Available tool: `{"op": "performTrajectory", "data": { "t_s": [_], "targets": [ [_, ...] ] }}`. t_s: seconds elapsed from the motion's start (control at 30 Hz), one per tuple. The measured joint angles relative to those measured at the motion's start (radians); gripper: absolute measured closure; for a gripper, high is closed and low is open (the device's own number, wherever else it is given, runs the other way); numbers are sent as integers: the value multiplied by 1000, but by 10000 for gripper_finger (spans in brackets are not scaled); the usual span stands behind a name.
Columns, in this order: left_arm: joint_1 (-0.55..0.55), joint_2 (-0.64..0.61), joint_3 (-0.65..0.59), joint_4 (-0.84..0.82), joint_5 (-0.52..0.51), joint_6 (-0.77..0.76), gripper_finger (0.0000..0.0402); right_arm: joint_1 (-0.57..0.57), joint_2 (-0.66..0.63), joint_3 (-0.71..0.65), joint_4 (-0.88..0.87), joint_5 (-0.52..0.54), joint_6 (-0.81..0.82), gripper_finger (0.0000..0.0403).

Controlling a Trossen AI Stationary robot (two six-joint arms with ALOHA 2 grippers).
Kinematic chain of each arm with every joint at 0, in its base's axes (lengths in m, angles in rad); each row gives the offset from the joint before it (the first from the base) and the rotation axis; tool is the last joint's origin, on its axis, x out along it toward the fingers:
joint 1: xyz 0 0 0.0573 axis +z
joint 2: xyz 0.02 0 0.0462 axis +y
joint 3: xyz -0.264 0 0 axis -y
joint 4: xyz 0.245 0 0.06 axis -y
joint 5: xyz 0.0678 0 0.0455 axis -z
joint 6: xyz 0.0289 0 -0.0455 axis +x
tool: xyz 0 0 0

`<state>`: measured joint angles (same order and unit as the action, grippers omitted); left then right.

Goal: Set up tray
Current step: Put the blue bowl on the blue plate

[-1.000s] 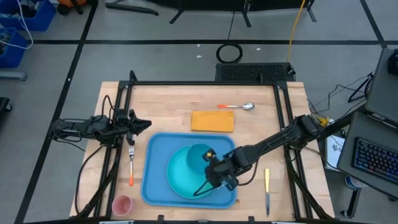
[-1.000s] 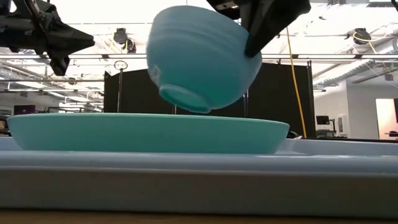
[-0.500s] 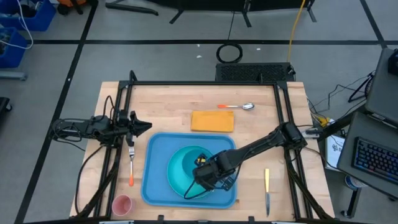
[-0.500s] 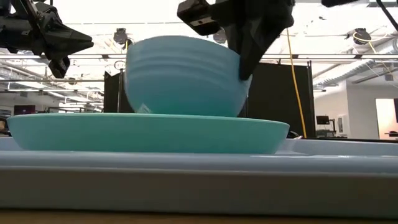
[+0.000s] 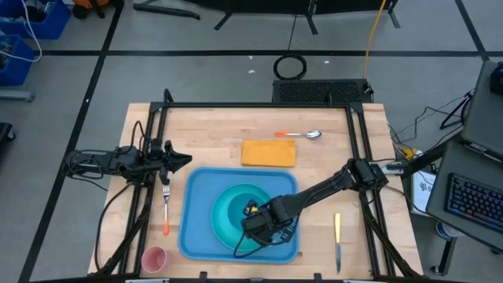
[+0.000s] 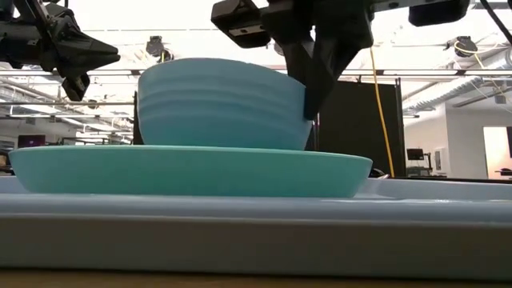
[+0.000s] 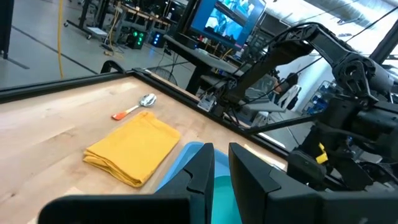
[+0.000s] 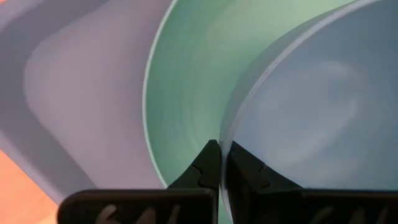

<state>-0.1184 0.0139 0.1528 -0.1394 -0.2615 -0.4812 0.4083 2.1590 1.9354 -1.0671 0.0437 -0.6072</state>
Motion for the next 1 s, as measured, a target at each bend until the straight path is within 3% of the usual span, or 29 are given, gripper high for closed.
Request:
{"op": "performTrajectory", "data": {
  "t_s": [0.37, 1.0],
  "targets": [
    [0, 0, 0, 0, 0, 0, 350, 16, 4, 0, 17, -19, -92, 403],
    [0, 0, 0, -2, 0, 1, 350, 5, 16, -1, 48, -16, -114, 398]
  ]
}}
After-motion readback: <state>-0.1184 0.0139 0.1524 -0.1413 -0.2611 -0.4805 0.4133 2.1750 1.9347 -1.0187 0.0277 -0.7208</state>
